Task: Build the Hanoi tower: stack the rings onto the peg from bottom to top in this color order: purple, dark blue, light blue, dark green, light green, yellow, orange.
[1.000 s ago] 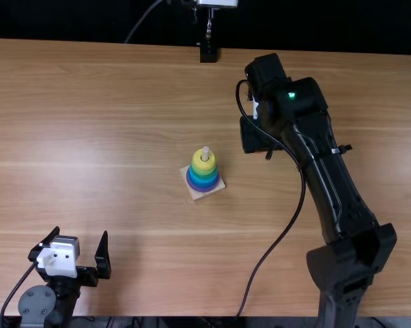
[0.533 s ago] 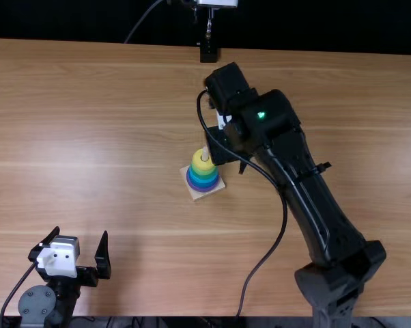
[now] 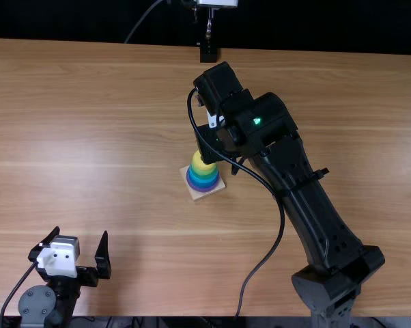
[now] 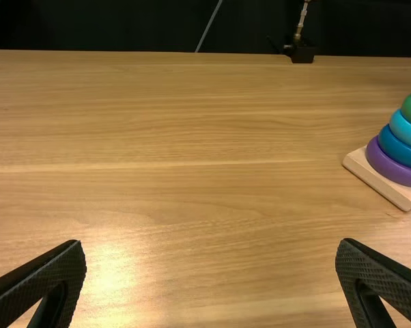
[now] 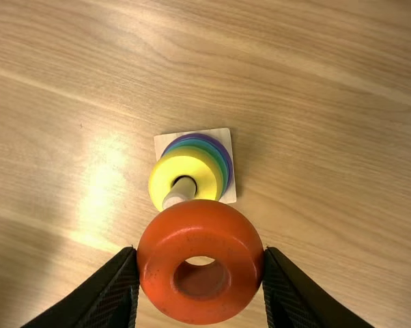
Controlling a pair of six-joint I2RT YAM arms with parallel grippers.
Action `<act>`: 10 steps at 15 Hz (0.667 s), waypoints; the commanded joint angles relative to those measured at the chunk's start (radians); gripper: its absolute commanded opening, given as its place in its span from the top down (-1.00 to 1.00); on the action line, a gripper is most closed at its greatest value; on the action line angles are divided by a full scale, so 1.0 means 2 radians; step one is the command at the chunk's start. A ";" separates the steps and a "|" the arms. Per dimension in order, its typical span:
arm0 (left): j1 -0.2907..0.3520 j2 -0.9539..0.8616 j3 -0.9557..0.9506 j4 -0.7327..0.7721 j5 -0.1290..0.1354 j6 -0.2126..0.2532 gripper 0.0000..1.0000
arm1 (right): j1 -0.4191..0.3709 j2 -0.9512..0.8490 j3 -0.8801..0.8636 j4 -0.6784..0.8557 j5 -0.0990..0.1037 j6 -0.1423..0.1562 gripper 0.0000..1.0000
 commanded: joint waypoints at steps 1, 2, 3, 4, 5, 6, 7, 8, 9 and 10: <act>0.003 -0.006 -0.052 -0.037 0.013 0.006 -1.00 | 0.010 -0.015 0.015 0.002 0.005 0.004 1.00; 0.003 -0.006 -0.052 -0.037 0.013 0.006 -1.00 | 0.012 -0.015 0.016 0.003 0.005 0.004 1.00; 0.003 -0.006 -0.052 -0.037 0.013 0.006 -1.00 | 0.013 -0.014 0.015 0.004 0.005 0.004 1.00; 0.004 -0.006 -0.052 -0.037 0.013 0.006 -1.00 | 0.013 -0.010 0.015 0.004 0.005 0.004 1.00; 0.004 -0.006 -0.052 -0.037 0.013 0.006 -1.00 | 0.013 0.002 0.015 0.004 0.005 0.004 1.00; 0.004 -0.006 -0.052 -0.037 0.013 0.006 -1.00 | 0.014 0.005 0.016 0.004 0.005 0.004 1.00; 0.003 -0.006 -0.052 -0.037 0.013 0.006 -1.00 | 0.014 0.006 0.015 0.004 0.004 0.004 1.00; 0.003 -0.006 -0.052 -0.037 0.013 0.006 -1.00 | 0.014 0.007 0.015 0.004 0.004 0.004 1.00; 0.003 -0.006 -0.052 -0.037 0.013 0.006 -1.00 | 0.014 0.008 0.015 0.006 0.004 0.004 1.00; 0.003 -0.006 -0.052 -0.037 0.013 0.006 -1.00 | 0.014 0.015 0.015 0.006 0.004 0.004 1.00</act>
